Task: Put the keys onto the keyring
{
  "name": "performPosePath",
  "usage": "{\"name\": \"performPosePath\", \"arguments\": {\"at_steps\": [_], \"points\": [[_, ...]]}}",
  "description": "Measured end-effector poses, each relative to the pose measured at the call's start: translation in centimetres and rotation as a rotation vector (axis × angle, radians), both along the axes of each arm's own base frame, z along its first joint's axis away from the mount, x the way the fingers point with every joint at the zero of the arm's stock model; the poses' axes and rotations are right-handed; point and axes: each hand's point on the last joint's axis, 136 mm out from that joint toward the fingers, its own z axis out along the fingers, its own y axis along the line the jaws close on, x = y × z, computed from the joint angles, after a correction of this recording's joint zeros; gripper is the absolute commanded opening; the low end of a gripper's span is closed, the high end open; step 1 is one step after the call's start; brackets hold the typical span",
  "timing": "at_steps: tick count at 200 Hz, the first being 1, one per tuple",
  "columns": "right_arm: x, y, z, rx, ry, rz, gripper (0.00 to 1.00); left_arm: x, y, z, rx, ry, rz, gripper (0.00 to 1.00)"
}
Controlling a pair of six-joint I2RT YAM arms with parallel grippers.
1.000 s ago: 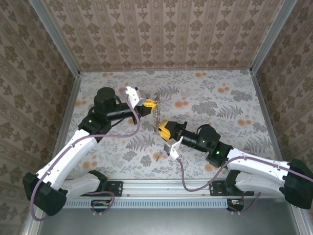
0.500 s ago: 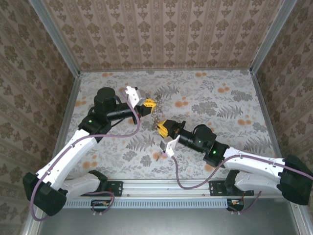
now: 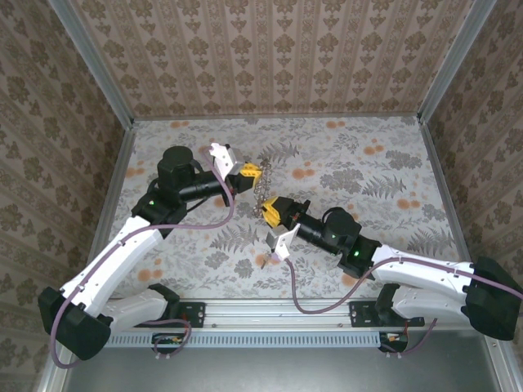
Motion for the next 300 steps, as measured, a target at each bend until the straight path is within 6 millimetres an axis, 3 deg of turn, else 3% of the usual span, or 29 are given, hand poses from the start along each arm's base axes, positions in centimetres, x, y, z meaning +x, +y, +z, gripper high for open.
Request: {"name": "performPosePath", "arguments": {"at_steps": [97, 300], "points": [[0.4, 0.5, -0.3, 0.006, -0.002, -0.008, 0.22, 1.1, 0.3, -0.7, -0.011, 0.029, 0.066, 0.00], [1.2, 0.1, 0.8, 0.052, -0.024, -0.071, 0.18, 1.6, 0.2, -0.4, -0.034, 0.020, 0.094, 0.00]]}}
